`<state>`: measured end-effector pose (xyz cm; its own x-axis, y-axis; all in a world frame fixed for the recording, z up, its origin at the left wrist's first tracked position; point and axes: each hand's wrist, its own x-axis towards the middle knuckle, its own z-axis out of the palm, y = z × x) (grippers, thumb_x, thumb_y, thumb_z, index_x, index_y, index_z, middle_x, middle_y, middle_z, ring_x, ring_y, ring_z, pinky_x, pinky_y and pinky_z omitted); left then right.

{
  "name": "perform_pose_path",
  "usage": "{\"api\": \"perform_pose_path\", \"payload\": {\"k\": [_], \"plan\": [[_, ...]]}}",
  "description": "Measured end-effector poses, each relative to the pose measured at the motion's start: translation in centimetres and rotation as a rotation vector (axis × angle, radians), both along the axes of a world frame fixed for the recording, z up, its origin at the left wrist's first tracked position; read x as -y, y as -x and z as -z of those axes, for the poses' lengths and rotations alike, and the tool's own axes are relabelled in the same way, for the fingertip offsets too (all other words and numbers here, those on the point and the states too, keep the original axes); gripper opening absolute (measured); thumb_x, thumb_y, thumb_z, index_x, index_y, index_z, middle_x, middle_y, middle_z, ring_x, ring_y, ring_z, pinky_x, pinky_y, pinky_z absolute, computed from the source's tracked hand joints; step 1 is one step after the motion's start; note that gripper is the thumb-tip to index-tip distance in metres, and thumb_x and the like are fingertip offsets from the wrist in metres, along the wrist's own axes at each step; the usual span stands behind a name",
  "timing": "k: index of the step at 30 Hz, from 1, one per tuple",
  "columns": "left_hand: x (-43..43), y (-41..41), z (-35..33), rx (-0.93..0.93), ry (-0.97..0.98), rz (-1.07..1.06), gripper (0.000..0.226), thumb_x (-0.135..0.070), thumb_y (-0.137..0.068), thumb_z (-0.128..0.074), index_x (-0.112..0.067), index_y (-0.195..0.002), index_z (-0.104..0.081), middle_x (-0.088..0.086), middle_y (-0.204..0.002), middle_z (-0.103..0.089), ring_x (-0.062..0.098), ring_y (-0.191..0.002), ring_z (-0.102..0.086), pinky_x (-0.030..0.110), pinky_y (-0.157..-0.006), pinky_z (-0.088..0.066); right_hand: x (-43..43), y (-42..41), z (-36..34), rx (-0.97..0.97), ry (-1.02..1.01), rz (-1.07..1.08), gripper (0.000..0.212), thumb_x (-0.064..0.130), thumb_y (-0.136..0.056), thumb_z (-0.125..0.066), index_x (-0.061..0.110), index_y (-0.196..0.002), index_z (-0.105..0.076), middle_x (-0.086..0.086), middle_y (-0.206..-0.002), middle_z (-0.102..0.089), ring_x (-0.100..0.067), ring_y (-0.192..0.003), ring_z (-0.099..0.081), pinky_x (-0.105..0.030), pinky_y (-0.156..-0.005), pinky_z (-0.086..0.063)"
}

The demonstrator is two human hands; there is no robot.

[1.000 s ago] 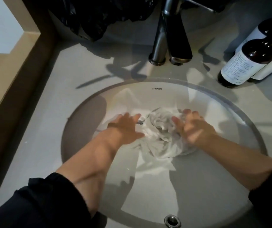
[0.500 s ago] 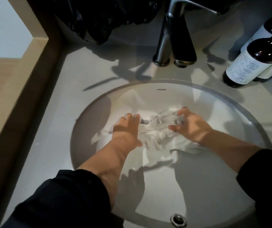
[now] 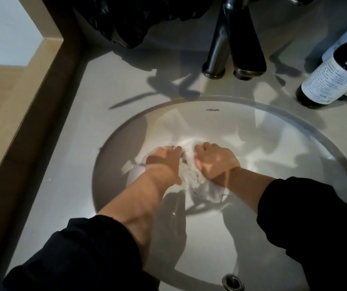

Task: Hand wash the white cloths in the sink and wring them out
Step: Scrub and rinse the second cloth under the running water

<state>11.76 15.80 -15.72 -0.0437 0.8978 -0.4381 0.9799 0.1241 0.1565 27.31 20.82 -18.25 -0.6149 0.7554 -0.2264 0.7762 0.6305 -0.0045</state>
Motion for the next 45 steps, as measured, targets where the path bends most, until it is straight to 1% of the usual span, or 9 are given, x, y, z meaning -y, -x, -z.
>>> {"api": "perform_pose_path", "payload": {"k": [5, 11, 17, 21, 25, 31, 35, 40, 45], "plan": [[0.0, -0.4, -0.1, -0.014, 0.023, 0.035, 0.057, -0.040, -0.077, -0.074, -0.023, -0.123, -0.045, -0.003, -0.112, -0.058, 0.022, -0.103, -0.057, 0.029, -0.072, -0.039, -2.1, -0.4, -1.8, -0.159, 0.259, 0.116, 0.026, 0.033, -0.100, -0.035, 0.015, -0.108, -0.053, -0.007, -0.100, -0.059, -0.030, -0.096, -0.060, -0.034, -0.074, -0.038], [-0.5, -0.9, -1.2, 0.036, 0.108, -0.029, 0.022, -0.040, -0.078, -0.064, -0.029, -0.093, -0.052, -0.007, -0.078, -0.050, 0.020, -0.085, -0.054, 0.023, -0.062, -0.038, -5.3, -5.3, -7.4, 0.143, 0.404, 0.344, 0.052, 0.053, -0.097, -0.039, 0.016, -0.133, -0.047, -0.009, -0.138, -0.049, -0.028, -0.121, -0.049, -0.031, -0.096, -0.038], [-0.4, -0.7, 0.8, -0.037, 0.149, 0.309, 0.094, -0.048, -0.067, -0.074, -0.037, -0.145, -0.021, -0.002, -0.133, -0.035, 0.025, -0.129, -0.034, 0.038, -0.095, -0.043, 0.9, -8.8, -5.6, 0.293, 0.480, 0.155, 0.130, 0.047, -0.064, -0.081, 0.031, -0.151, 0.014, -0.006, -0.159, 0.013, -0.032, -0.146, -0.009, -0.032, -0.115, -0.022], [-0.3, -1.3, 1.2, -0.074, 0.155, 0.315, 0.097, -0.030, -0.074, -0.075, -0.030, -0.149, -0.014, 0.001, -0.136, -0.030, 0.024, -0.125, -0.038, 0.034, -0.089, -0.045, -0.8, -8.5, -5.4, 0.005, 0.528, 0.293, 0.094, 0.029, -0.066, -0.085, 0.021, -0.144, -0.033, -0.005, -0.133, -0.048, -0.023, -0.122, -0.050, -0.024, -0.095, -0.040], [-0.3, -1.2, 1.0, 0.062, 0.116, 0.165, 0.071, -0.019, -0.076, -0.070, -0.026, -0.138, -0.035, -0.001, -0.129, -0.041, 0.024, -0.119, -0.044, 0.031, -0.084, -0.045, -2.6, -8.2, -9.0, -0.352, 0.507, 0.488, 0.019, 0.027, -0.073, -0.076, 0.028, -0.090, -0.067, 0.014, -0.084, -0.068, -0.022, -0.093, -0.066, -0.018, -0.066, -0.045], [-0.9, 0.4, -1.2, -0.128, 0.172, 0.087, 0.068, -0.055, -0.071, -0.072, -0.022, -0.127, -0.052, 0.003, -0.123, -0.042, 0.023, -0.121, -0.041, 0.031, -0.084, -0.042, 2.4, -2.2, -8.2, -0.103, 0.120, 0.230, 0.077, 0.046, -0.079, -0.064, 0.024, -0.144, -0.029, -0.008, -0.128, -0.043, -0.029, -0.117, -0.045, -0.037, -0.090, -0.043], [-0.7, 1.0, -1.3, -0.085, 0.189, 0.058, 0.071, -0.053, -0.070, -0.075, -0.022, -0.129, -0.051, 0.003, -0.124, -0.040, 0.022, -0.119, -0.042, 0.030, -0.084, -0.041, 3.1, -0.4, -2.5, 0.116, -0.050, -0.160, 0.057, 0.048, -0.079, -0.048, 0.012, -0.122, -0.053, -0.016, -0.110, -0.054, -0.033, -0.095, -0.052, -0.031, -0.056, -0.038], [-0.1, -0.4, -0.6, -0.061, 0.175, 0.091, 0.080, -0.044, -0.071, -0.080, -0.019, -0.136, -0.038, 0.003, -0.131, -0.037, 0.022, -0.121, -0.047, 0.032, -0.083, -0.043, 0.1, 0.5, -1.1, 0.096, 0.030, -0.059, 0.056, 0.046, -0.085, -0.048, 0.017, -0.132, -0.037, -0.011, -0.129, -0.042, -0.030, -0.114, -0.043, -0.031, -0.068, -0.034], [0.0, -0.6, 0.4, 0.004, 0.090, 0.072, 0.089, -0.038, -0.066, -0.084, -0.027, -0.135, -0.030, 0.000, -0.122, -0.042, 0.022, -0.113, -0.052, 0.032, -0.069, -0.040, -1.7, 0.0, -3.7, -0.304, 0.471, 0.386, 0.023, 0.041, -0.089, -0.051, 0.019, -0.095, -0.059, 0.000, -0.088, -0.062, -0.024, -0.084, -0.060, -0.030, -0.067, -0.043]]}}
